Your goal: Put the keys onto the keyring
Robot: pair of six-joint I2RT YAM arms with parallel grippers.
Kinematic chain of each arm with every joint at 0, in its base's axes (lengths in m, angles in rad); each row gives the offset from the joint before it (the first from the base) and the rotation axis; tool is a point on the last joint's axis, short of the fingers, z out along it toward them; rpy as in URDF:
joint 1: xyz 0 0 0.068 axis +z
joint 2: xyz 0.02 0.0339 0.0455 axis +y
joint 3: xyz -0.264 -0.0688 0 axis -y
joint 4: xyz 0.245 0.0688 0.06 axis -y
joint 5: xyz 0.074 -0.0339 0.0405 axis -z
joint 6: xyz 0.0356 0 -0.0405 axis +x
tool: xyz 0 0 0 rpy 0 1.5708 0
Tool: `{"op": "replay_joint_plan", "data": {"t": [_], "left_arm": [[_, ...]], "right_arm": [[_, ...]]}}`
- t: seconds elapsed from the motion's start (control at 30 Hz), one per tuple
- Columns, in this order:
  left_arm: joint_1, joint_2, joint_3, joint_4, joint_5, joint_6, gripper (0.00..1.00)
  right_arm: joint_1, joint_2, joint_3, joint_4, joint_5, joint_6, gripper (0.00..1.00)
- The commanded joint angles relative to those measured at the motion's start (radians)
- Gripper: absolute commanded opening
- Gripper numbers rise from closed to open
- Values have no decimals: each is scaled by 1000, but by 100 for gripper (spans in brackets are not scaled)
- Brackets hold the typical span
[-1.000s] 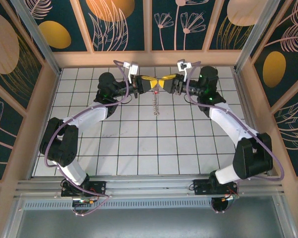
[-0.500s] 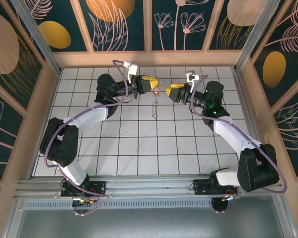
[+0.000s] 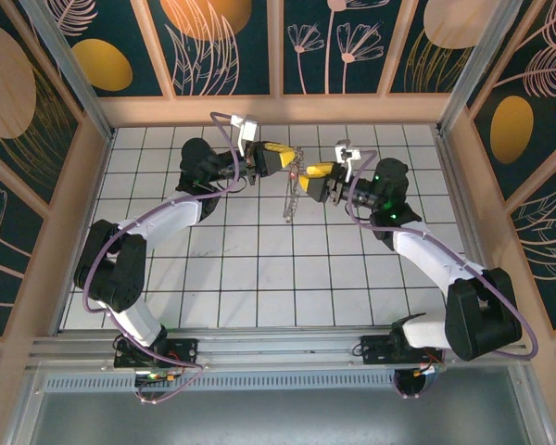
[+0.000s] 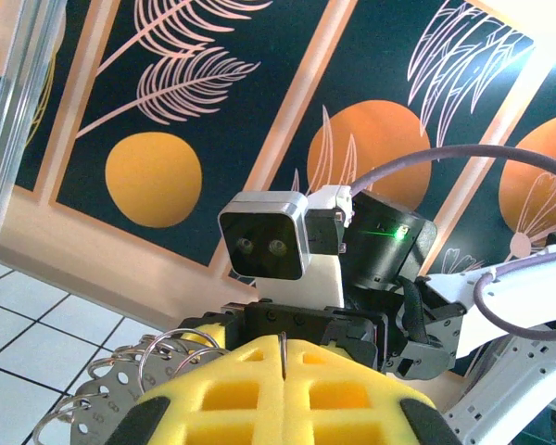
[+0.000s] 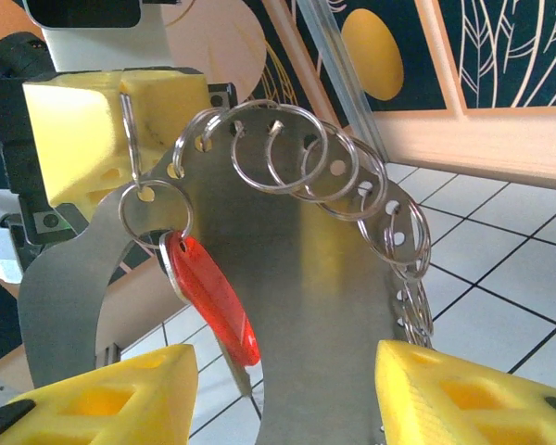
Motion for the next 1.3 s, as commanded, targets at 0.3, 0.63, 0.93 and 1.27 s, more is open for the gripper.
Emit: {"op": "replay_joint_plan", "data": {"t": [0.3,0.63,0.93,1.27], "left_arm": [[-2,-34,11,61,12,-9,0],[-3,-36,9,62,10,-10,0],[-2,-35,5,64,6,-12,0],[-2,-52,-4,38,-15,26,0]], "right_arm": [[60,33,80,13,-15,-56,52],[79,64,111,20,-20,-55,38],[78,39,89,13,-24,-56,2],[66,-2,111,-128,40,-96,0]]}}
